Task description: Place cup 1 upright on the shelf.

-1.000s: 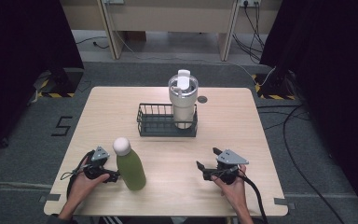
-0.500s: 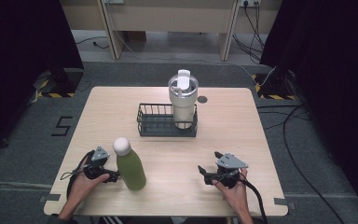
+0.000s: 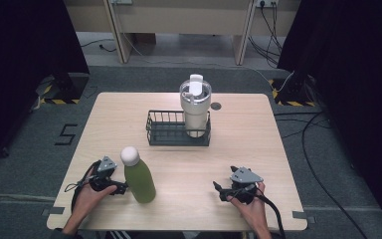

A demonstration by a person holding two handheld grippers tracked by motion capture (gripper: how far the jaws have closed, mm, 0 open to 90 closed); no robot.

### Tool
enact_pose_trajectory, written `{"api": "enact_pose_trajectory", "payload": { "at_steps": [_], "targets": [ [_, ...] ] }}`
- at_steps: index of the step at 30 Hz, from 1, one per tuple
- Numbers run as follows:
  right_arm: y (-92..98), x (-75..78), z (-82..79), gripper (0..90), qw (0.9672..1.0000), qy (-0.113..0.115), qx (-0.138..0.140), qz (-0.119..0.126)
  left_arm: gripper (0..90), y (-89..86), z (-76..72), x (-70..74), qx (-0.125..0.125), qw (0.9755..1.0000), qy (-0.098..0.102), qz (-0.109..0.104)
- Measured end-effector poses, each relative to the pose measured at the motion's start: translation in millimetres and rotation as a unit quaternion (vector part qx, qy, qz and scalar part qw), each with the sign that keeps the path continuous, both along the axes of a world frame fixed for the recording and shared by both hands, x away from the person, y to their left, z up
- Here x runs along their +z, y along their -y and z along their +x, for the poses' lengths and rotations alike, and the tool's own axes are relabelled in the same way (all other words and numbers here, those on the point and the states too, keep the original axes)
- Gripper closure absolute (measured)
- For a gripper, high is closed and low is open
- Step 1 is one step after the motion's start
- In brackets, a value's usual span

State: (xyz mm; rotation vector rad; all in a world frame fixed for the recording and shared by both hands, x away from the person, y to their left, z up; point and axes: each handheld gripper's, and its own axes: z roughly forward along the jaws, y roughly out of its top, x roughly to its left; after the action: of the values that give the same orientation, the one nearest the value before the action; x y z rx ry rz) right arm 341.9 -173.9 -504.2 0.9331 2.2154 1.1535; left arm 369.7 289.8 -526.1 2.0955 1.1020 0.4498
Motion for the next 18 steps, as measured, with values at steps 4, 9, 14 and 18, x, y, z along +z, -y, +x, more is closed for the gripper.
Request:
{"api": "enact_pose_trajectory", "payload": {
  "at_steps": [4,9,14,18],
  "targets": [
    [0.7,-1.2,-1.7,15.5,1.0000,-0.005,0.000,-0.007,0.0,0.0,0.0,0.0,0.000,1.0000,0.000,0.000],
    [2.3,-2.4,-3.3,15.6,0.9998,-0.015,-0.002,-0.014,0.0,0.0,0.0,0.0,0.000,1.0000,0.000,0.000],
    [5.0,-4.2,-5.1,15.6,0.9993,-0.027,-0.006,-0.026,0.0,0.0,0.1,0.0,0.000,1.0000,0.000,0.000],
    [6.9,-5.5,-6.4,15.7,0.9988,-0.037,-0.011,-0.030,0.0,0.0,0.0,0.0,0.000,1.0000,0.000,0.000]
  ]
}}
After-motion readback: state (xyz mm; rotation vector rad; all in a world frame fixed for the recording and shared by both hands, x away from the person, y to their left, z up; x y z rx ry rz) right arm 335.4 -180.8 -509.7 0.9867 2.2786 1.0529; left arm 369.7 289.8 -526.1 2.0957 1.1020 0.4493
